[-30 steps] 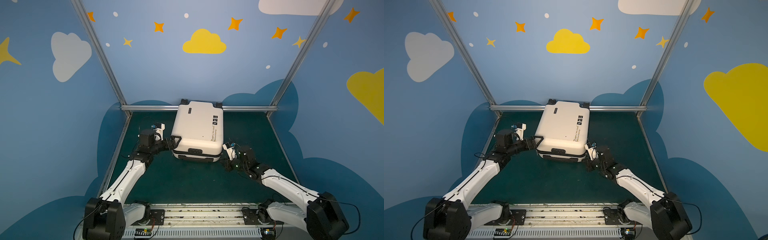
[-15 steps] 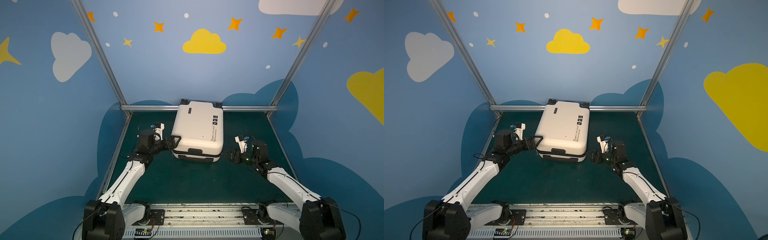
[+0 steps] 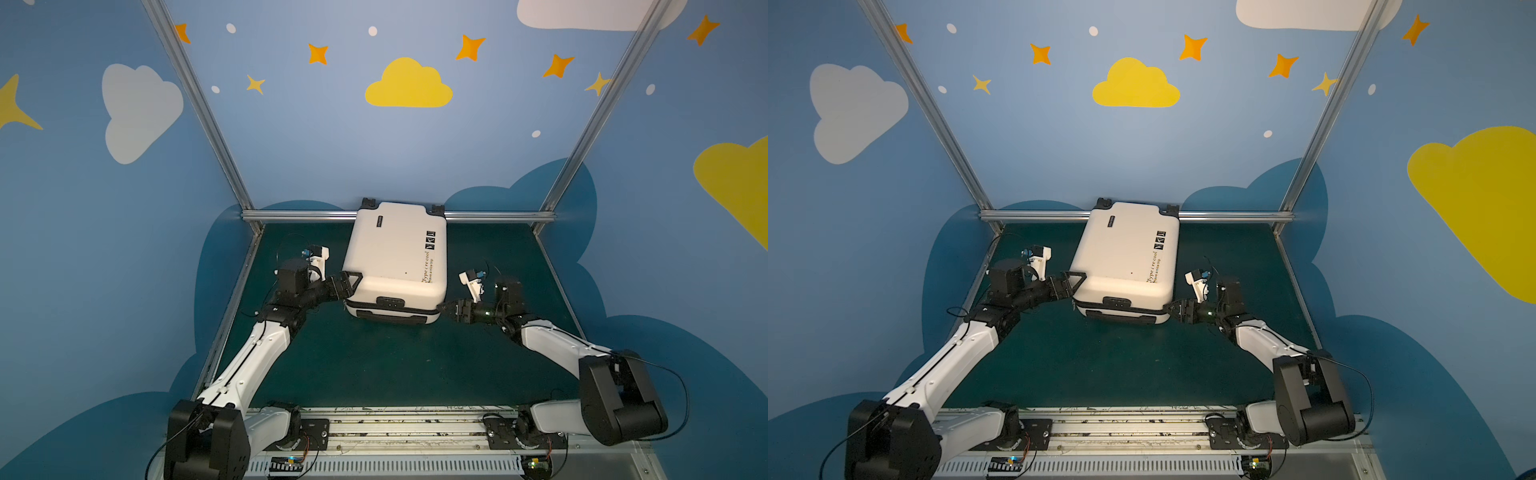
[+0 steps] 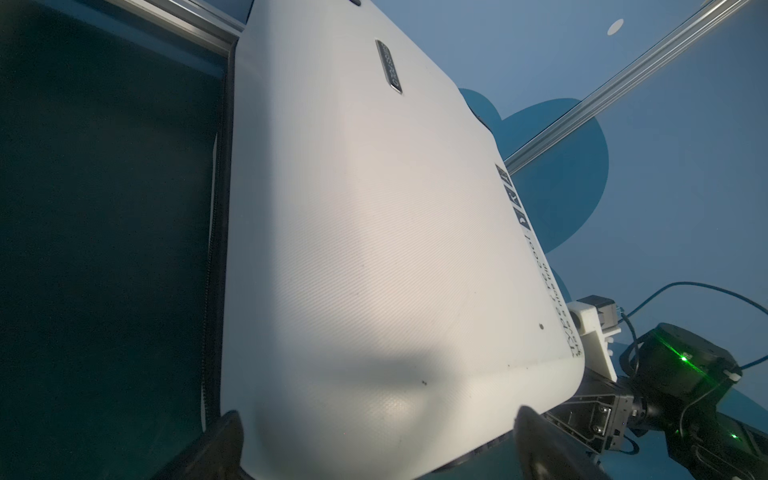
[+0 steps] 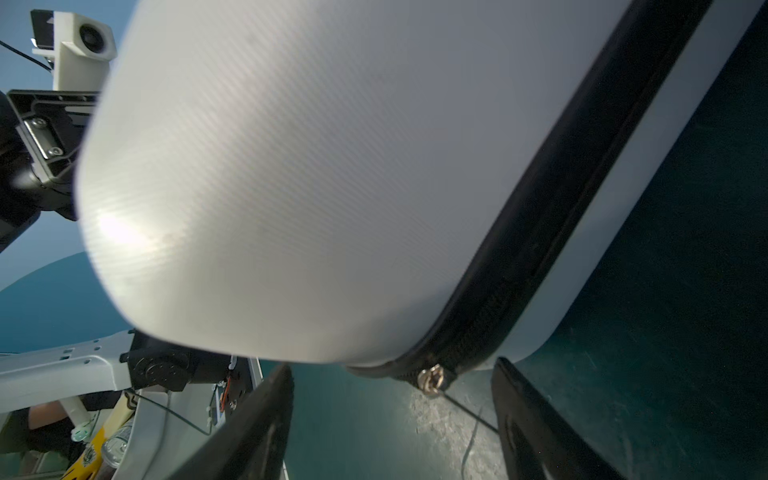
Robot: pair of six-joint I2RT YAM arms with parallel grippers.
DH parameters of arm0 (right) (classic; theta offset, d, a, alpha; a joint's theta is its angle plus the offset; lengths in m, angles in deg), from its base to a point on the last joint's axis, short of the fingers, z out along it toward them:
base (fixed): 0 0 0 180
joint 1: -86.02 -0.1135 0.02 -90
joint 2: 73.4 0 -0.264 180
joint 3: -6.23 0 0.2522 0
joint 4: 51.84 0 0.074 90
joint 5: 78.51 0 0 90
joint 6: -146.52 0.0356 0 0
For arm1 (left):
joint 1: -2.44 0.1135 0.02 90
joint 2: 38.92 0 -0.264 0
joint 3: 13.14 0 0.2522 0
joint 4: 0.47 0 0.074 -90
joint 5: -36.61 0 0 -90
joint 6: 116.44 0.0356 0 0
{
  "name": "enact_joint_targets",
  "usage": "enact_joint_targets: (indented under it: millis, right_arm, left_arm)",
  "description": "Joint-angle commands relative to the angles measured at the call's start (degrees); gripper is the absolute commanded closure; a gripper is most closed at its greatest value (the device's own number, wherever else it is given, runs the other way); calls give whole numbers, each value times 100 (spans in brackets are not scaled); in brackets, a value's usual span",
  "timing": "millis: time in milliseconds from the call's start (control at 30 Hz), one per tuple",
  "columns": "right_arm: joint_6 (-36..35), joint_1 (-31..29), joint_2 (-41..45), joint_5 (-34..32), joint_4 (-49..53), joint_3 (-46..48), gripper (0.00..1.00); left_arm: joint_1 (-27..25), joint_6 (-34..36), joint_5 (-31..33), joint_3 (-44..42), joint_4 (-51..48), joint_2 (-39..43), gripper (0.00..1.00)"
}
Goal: Pack the luggage
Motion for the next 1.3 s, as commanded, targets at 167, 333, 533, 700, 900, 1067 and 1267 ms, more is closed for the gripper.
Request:
enact_joint_targets:
  millis: [167,333,533,700,900,1067,1267]
  right_arm:
    - [207,50,-258,322,-510,72,33]
    - [240,48,-110,190,-429,244,47]
    - [255,48,-35,0,-277,371,70]
    - [253,48,34,-73,-154,428,86]
    - [170,31,186,-156,117,472,100]
    - [7,-115,407,-521,645,419,100]
    - [-231,-567,708,-1234,1277,296,100]
  left_arm:
    - [27,-30,-19,146,-52,26,0]
    - [27,-34,-18,145,-28,-1,0]
    - [32,-49,-34,153,-13,-25,0]
    - [27,-21,-2,137,-29,-10,0]
    - [27,-9,18,109,-27,-29,0]
    - [27,-27,-26,107,-3,-105,0]
    - [27,-43,-36,91,-10,-156,0]
